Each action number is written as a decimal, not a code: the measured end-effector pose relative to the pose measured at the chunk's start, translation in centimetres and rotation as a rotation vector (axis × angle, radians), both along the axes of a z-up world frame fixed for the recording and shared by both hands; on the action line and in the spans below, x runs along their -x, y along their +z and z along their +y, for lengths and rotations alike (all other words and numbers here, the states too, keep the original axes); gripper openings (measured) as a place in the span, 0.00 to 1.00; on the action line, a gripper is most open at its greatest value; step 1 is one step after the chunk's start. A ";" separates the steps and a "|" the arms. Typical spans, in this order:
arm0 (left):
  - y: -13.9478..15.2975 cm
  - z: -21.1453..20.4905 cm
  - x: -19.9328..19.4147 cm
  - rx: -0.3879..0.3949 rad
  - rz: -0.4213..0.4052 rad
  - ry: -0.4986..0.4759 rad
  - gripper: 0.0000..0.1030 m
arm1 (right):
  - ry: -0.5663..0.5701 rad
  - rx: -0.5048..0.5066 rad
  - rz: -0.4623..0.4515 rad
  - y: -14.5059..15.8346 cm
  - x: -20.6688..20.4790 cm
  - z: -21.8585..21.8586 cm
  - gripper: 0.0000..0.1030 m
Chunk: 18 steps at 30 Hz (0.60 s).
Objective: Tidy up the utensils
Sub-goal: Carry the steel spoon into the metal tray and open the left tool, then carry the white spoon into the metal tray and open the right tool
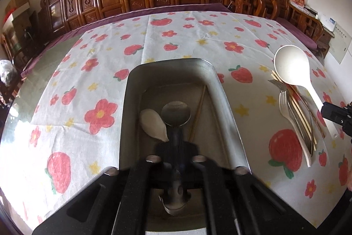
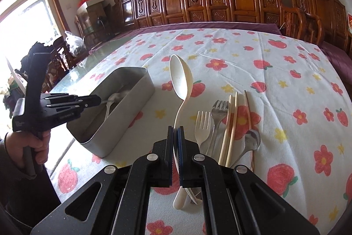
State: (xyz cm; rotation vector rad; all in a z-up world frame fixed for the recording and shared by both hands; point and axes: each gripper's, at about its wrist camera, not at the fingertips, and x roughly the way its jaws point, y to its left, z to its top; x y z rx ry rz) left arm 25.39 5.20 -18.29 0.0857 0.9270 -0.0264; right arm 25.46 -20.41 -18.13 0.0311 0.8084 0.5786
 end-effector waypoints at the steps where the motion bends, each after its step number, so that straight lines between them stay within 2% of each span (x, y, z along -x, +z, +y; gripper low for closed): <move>1: -0.2 0.1 -0.2 -0.001 0.004 0.003 0.00 | 0.002 0.000 0.001 0.0 0.0 0.0 0.04; 8: -0.4 -0.1 -0.7 0.001 0.006 -0.005 0.00 | 0.014 -0.015 0.006 0.2 0.1 0.1 0.04; 18: 1.7 0.7 0.5 0.041 -0.034 -0.016 0.00 | 0.027 -0.026 -0.007 1.4 1.5 2.3 0.04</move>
